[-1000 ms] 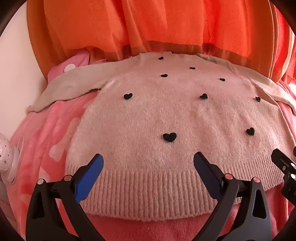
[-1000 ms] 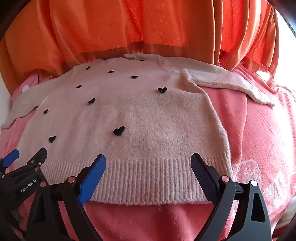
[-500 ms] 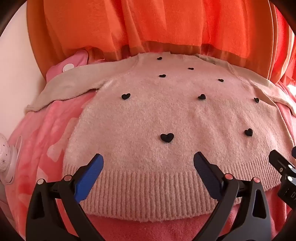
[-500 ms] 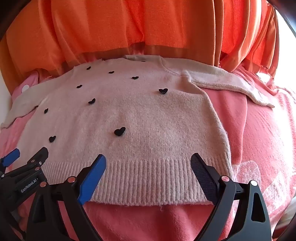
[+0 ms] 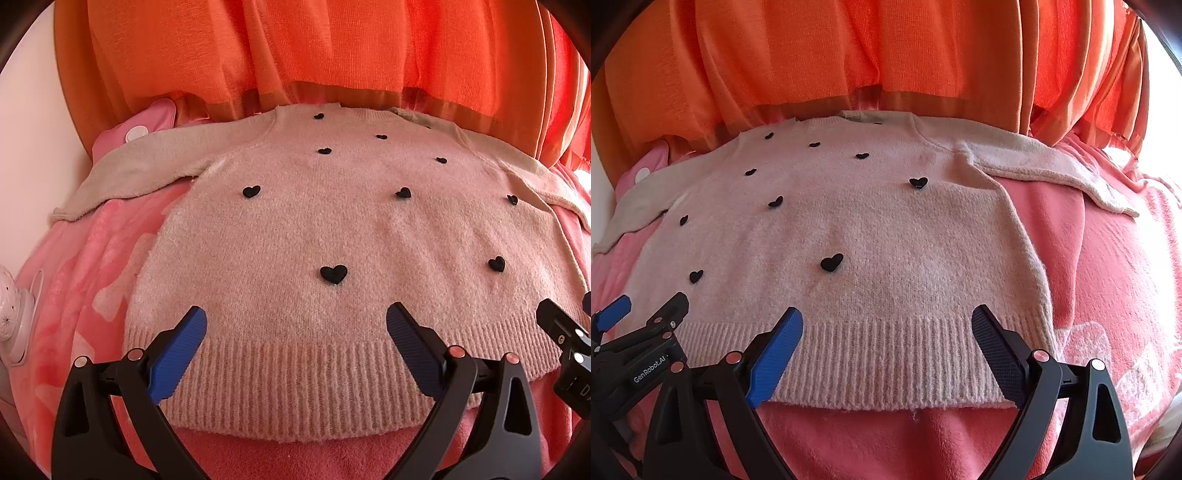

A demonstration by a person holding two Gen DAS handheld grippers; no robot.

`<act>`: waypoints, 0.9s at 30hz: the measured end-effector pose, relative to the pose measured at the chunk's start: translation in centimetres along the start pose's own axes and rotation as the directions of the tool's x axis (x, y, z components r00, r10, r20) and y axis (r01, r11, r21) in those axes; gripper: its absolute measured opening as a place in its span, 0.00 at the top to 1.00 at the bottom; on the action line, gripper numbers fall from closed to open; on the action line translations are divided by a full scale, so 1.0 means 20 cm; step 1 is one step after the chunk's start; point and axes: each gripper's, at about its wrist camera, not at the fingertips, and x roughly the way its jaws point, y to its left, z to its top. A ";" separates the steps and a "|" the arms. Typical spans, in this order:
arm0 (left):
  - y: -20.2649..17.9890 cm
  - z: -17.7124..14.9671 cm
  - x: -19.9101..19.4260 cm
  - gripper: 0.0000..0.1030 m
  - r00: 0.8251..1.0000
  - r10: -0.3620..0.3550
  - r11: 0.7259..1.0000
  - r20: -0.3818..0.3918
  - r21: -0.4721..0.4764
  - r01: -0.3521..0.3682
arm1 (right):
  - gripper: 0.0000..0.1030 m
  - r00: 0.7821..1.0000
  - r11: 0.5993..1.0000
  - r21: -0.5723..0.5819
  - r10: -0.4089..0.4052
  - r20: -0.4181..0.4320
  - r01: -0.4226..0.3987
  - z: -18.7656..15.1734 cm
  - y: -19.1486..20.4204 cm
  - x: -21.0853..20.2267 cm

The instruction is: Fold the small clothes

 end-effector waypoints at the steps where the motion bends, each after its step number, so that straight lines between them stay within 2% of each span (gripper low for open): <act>1: 0.00 0.00 0.00 0.07 1.000 0.001 1.000 0.001 0.000 -0.001 | 0.12 1.000 1.000 -0.001 0.001 -0.001 -0.001 0.00 0.00 0.00; 27: 0.01 0.00 0.00 0.07 1.000 -0.002 1.000 -0.002 -0.005 0.002 | 0.12 1.000 1.000 -0.002 0.003 -0.003 -0.003 0.00 0.00 0.01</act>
